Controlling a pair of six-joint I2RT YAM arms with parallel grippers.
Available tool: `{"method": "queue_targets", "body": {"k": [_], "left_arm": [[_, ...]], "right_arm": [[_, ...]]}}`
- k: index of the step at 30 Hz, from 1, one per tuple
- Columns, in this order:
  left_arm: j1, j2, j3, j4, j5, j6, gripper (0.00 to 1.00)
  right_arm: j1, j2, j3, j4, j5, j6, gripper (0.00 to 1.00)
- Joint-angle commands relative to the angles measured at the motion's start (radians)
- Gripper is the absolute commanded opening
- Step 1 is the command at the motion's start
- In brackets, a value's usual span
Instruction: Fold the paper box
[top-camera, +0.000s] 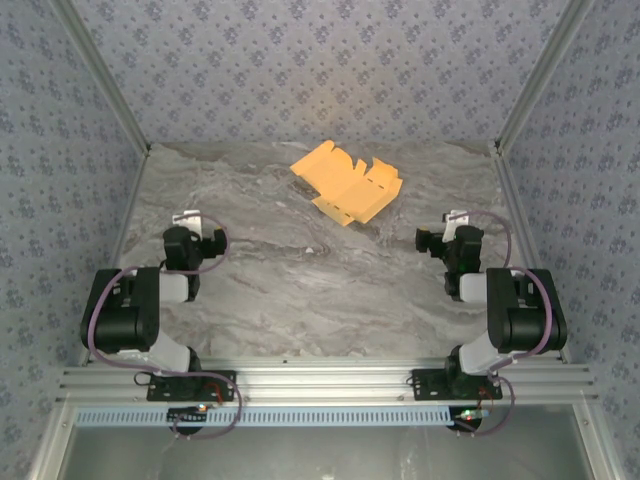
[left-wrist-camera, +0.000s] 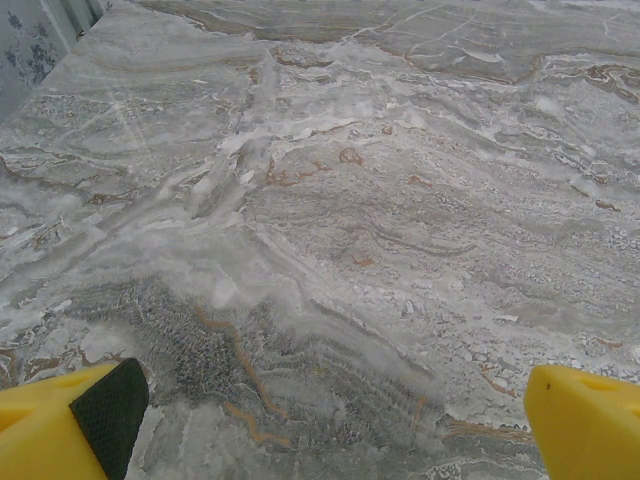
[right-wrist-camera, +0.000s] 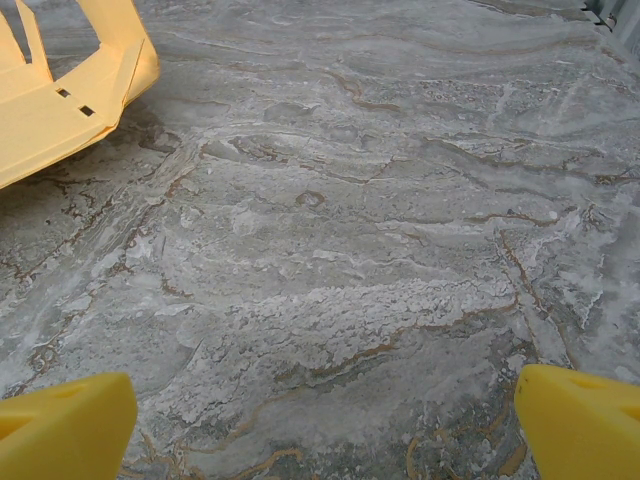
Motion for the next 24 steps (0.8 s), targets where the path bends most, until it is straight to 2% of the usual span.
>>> {"method": "queue_targets", "body": {"k": [1, 3, 4, 6, 8, 10, 11, 13, 14, 16, 18, 21, 23, 24], "left_arm": [[-0.001, -0.007, 0.021, -0.004, -0.011, -0.012, 0.99], [0.011, -0.024, 0.043, -0.053, -0.009, -0.029, 0.99], [0.012, -0.054, 0.076, -0.132, -0.010, -0.029, 0.99], [0.000, -0.141, 0.153, -0.353, -0.040, -0.042, 0.99], [-0.035, -0.226, 0.156, -0.415, -0.099, -0.064, 0.99], [-0.069, -0.323, 0.149, -0.461, -0.117, -0.116, 0.99], [-0.086, -0.372, 0.154, -0.500, -0.118, -0.144, 0.99], [-0.102, -0.461, 0.177, -0.603, -0.124, -0.216, 0.99], [-0.101, -0.500, 0.199, -0.677, -0.138, -0.293, 0.99], [-0.080, -0.561, 0.273, -0.890, -0.132, -0.524, 0.99], [-0.055, -0.587, 0.327, -0.974, -0.014, -0.650, 0.99], [-0.042, -0.588, 0.393, -0.990, 0.214, -0.652, 0.99], [-0.044, -0.569, 0.436, -1.052, 0.279, -0.635, 0.99], [-0.042, -0.557, 0.463, -1.118, 0.273, -0.632, 0.99]], "right_arm": [[-0.019, -0.005, 0.008, 0.012, -0.027, 0.003, 1.00], [-0.016, -0.023, 0.001, 0.007, -0.025, 0.001, 1.00], [-0.017, -0.066, -0.004, -0.017, -0.016, 0.003, 1.00], [-0.011, -0.203, 0.023, -0.181, 0.084, 0.038, 1.00], [-0.007, -0.332, 0.059, -0.347, 0.176, 0.097, 1.00], [-0.012, -0.466, 0.067, -0.444, 0.200, 0.153, 1.00], [-0.017, -0.527, 0.084, -0.540, 0.246, 0.236, 1.00], [-0.034, -0.599, 0.146, -0.777, 0.403, 0.530, 1.00], [-0.054, -0.615, 0.167, -0.864, 0.397, 0.668, 1.00], [-0.070, -0.594, 0.131, -0.729, 0.205, 0.683, 1.00], [-0.036, -0.540, 0.124, -0.671, 0.122, 0.806, 1.00], [0.039, -0.405, 0.192, -0.623, 0.036, 0.841, 1.00], [0.093, -0.299, 0.264, -0.609, -0.008, 0.825, 1.00], [0.124, -0.237, 0.307, -0.607, -0.030, 0.814, 0.99]]}}
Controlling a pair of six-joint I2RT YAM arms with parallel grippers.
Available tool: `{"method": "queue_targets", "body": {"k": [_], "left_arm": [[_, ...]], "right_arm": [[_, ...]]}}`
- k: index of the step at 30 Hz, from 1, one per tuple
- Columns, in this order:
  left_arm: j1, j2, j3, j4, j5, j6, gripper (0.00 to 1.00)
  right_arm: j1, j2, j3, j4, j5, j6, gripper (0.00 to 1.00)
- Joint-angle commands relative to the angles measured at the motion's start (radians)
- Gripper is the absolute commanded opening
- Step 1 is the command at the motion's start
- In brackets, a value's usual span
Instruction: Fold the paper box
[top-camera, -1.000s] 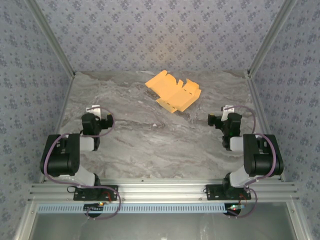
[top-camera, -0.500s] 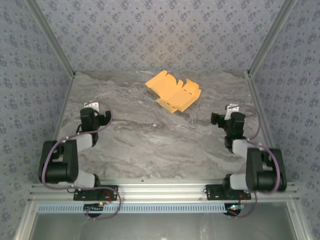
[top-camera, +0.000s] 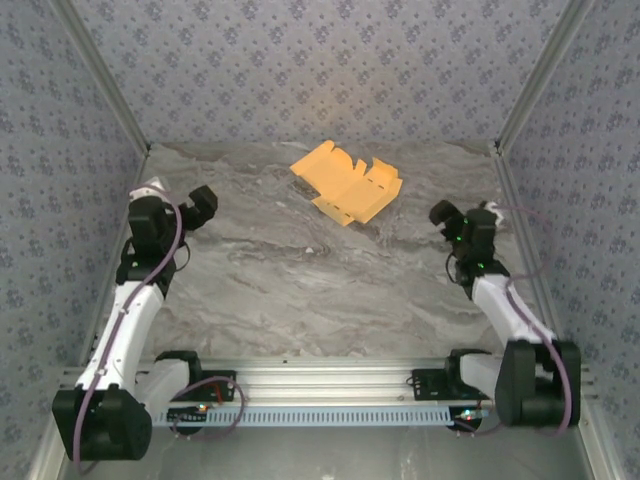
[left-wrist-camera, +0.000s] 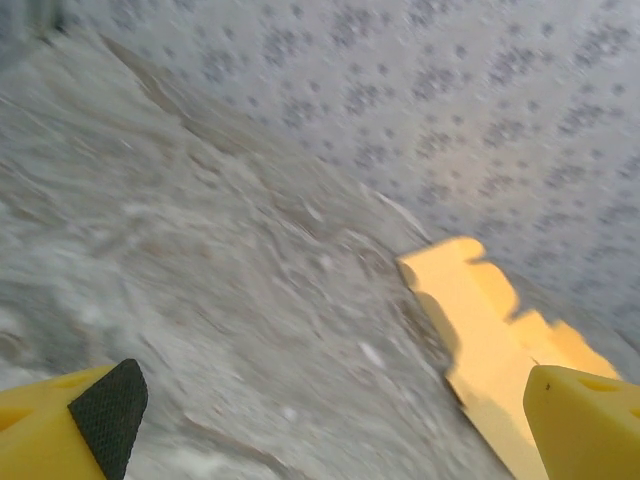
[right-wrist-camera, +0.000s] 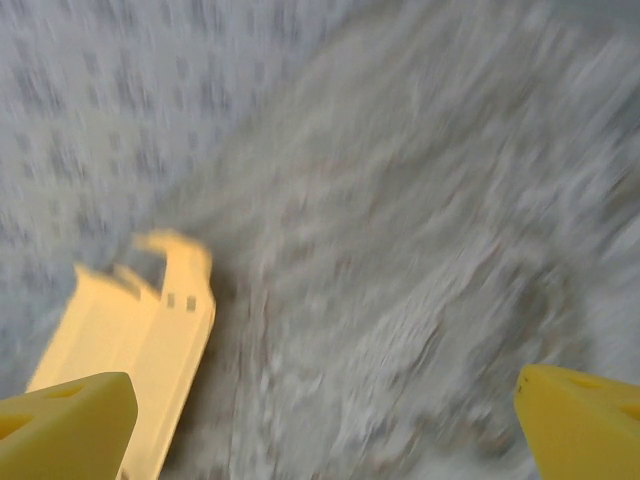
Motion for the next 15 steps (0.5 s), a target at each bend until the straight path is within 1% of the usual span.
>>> {"method": "queue_targets", "body": {"k": [1, 3, 4, 6, 7, 9, 11, 14, 15], "left_arm": [[0.003, 0.032, 0.086, -0.249, 0.135, -0.063, 0.99], [0.005, 0.060, 0.131, -0.348, 0.154, -0.017, 0.99], [0.005, 0.067, 0.139, -0.368, 0.169, 0.001, 0.99], [0.002, 0.066, 0.132, -0.381, 0.195, 0.023, 0.99], [0.003, 0.063, 0.122, -0.378, 0.200, 0.026, 0.99], [0.004, 0.056, 0.110, -0.372, 0.203, 0.027, 0.99], [0.006, 0.052, 0.120, -0.390, 0.202, 0.037, 0.99], [0.006, 0.048, 0.132, -0.420, 0.213, 0.080, 0.99], [0.008, 0.048, 0.132, -0.423, 0.215, 0.093, 0.99]], "right_arm": [[0.083, 0.150, 0.150, -0.011, -0.131, 0.073, 0.96], [0.114, 0.282, 0.238, -0.020, -0.195, 0.089, 0.91], [0.123, 0.328, 0.265, -0.011, -0.212, 0.106, 0.88], [0.136, 0.434, 0.312, 0.034, -0.226, 0.153, 0.84], [0.137, 0.476, 0.336, 0.036, -0.226, 0.166, 0.81], [0.143, 0.564, 0.404, -0.004, -0.218, 0.210, 0.77], [0.152, 0.624, 0.446, -0.005, -0.233, 0.228, 0.72], [0.188, 0.688, 0.498, -0.018, -0.209, 0.233, 0.71], [0.195, 0.711, 0.512, -0.022, -0.206, 0.247, 0.69]]}}
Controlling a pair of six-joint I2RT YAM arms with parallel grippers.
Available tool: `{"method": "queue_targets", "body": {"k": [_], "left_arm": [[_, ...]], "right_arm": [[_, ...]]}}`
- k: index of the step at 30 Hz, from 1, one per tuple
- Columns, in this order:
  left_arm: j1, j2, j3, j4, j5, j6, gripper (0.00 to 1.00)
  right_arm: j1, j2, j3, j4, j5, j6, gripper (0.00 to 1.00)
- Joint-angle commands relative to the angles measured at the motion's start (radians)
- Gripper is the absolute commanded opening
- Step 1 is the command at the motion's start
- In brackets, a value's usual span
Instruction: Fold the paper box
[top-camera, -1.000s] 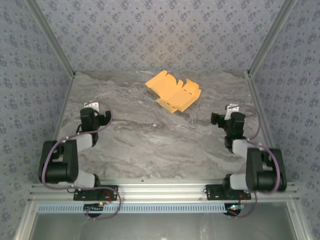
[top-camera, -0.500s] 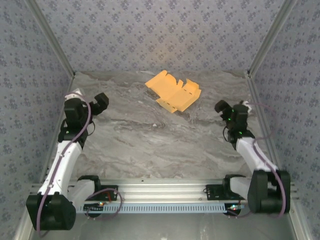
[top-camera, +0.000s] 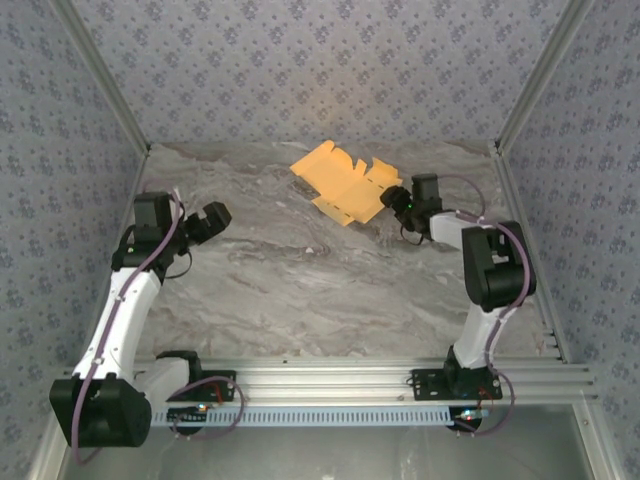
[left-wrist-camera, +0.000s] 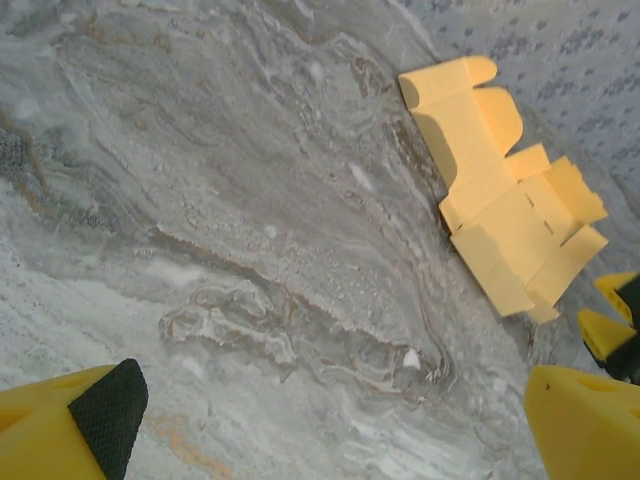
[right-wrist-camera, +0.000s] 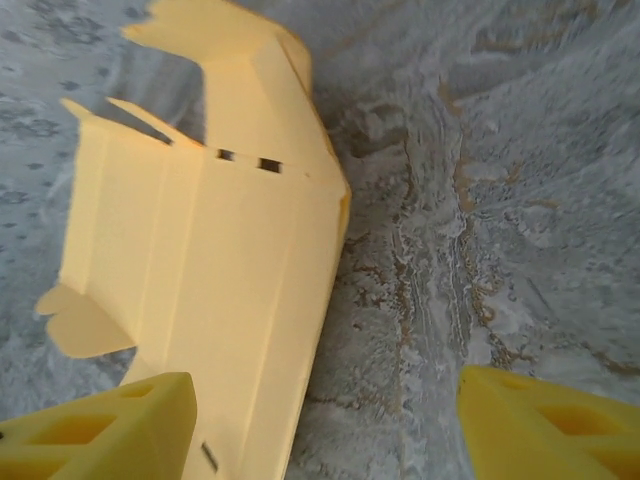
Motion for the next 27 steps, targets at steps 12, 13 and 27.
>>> {"method": "queue_targets", "body": {"k": [12, 13, 27], "left_arm": [[0.027, -0.009, -0.006, -0.068, 0.025, 0.048, 0.99], [0.027, -0.009, -0.002, -0.073, 0.026, 0.052, 0.99], [0.014, 0.012, -0.075, 0.076, 0.080, -0.125, 0.99]], "right_arm": [[0.023, 0.203, 0.183, 0.060, -0.178, -0.014, 0.02], [0.025, 0.193, 0.178, 0.060, -0.196, -0.035, 0.00], [0.144, 0.047, 0.438, -0.752, -0.269, -1.026, 0.00]]}}
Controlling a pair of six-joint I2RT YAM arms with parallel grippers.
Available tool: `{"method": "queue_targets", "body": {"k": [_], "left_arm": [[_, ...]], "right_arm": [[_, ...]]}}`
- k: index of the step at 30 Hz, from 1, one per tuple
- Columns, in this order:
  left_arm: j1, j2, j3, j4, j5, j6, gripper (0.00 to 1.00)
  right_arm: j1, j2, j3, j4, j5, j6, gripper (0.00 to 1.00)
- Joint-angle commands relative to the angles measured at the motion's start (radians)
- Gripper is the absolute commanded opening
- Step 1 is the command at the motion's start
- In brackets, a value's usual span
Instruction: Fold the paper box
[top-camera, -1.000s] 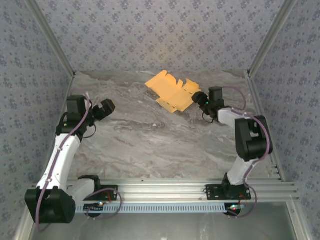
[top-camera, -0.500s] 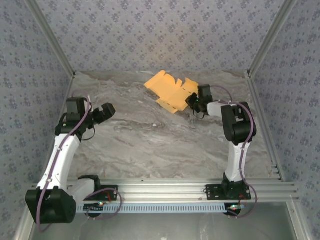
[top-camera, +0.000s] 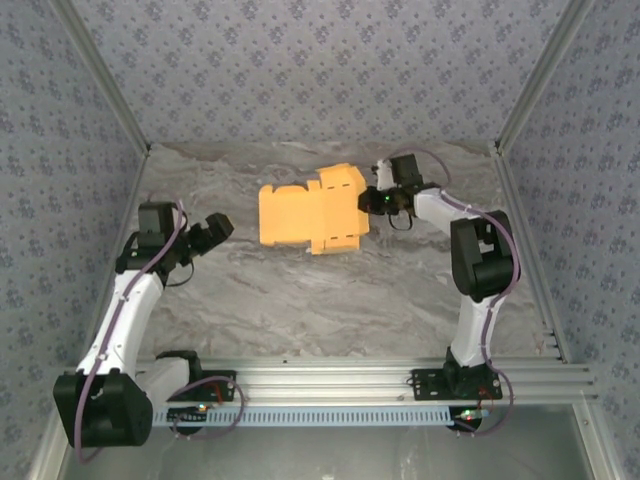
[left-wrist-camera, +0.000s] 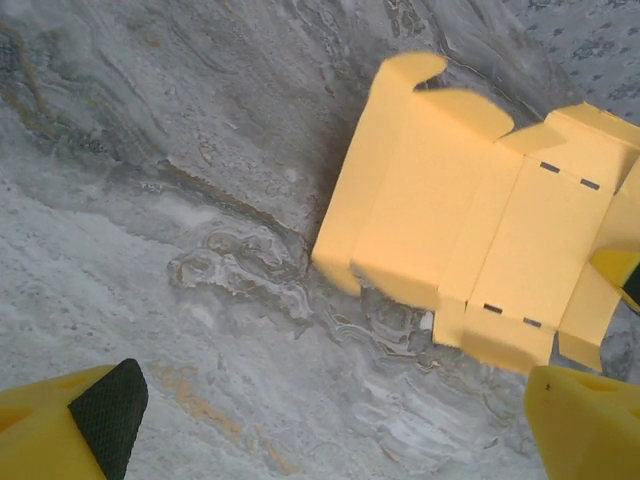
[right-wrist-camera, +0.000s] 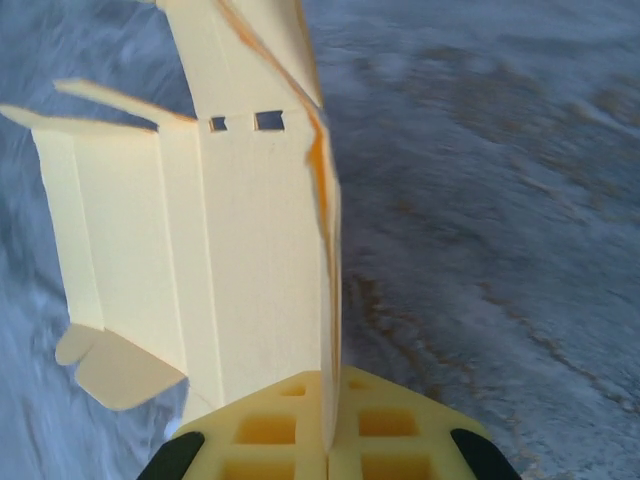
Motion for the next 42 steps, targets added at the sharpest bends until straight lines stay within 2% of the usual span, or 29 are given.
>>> {"method": "queue_targets", "body": {"k": [1, 3, 7, 9, 14, 19, 21, 25, 28, 30, 34, 40, 42], "left_arm": [[-0.008, 0.014, 0.011, 0.079, 0.030, -0.091, 0.99], [-0.027, 0.022, 0.018, 0.121, 0.036, -0.083, 0.99], [-0.069, 0.036, -0.001, 0.232, 0.000, -0.068, 0.99], [-0.076, 0.063, -0.013, 0.283, 0.016, -0.068, 0.99], [-0.108, 0.177, -0.032, 0.417, 0.041, -0.035, 0.99], [-0.136, 0.326, -0.021, 0.553, 0.117, -0.031, 0.99], [-0.176, 0.384, -0.021, 0.621, 0.142, 0.004, 0.99], [-0.283, 0.469, 0.009, 0.647, 0.151, 0.081, 0.99], [-0.357, 0.484, -0.031, 0.733, 0.127, 0.113, 0.99], [-0.368, 0.485, -0.068, 0.778, 0.090, 0.090, 0.99], [-0.327, 0.433, -0.203, 0.940, 0.085, 0.010, 0.99], [-0.281, 0.334, -0.292, 0.918, 0.069, 0.023, 0.99], [-0.267, 0.298, -0.340, 0.960, 0.067, 0.025, 0.99]], "right_arm": [[0.070, -0.023, 0.133, -0.387, 0.116, -0.396, 0.00], [0.121, -0.011, 0.188, -0.473, 0.219, -0.505, 0.00], [0.219, 0.016, 0.242, -0.512, 0.475, -0.626, 0.03], [0.250, 0.053, 0.301, -0.565, 0.532, -0.684, 0.05], [0.280, 0.132, 0.415, -0.644, 0.566, -0.766, 0.01], [0.327, 0.121, 0.364, -0.610, 0.588, -0.931, 0.00], [0.339, 0.109, 0.354, -0.611, 0.588, -0.978, 0.00], [0.349, 0.063, 0.300, -0.589, 0.549, -1.064, 0.00], [0.371, 0.019, 0.220, -0.520, 0.554, -1.153, 0.00], [0.384, 0.006, 0.181, -0.466, 0.567, -1.166, 0.00], [0.397, -0.014, 0.104, -0.336, 0.574, -1.194, 0.00], [0.420, -0.088, -0.043, -0.066, 0.669, -1.247, 0.00], [0.423, -0.114, -0.106, 0.032, 0.683, -1.289, 0.00]]}}
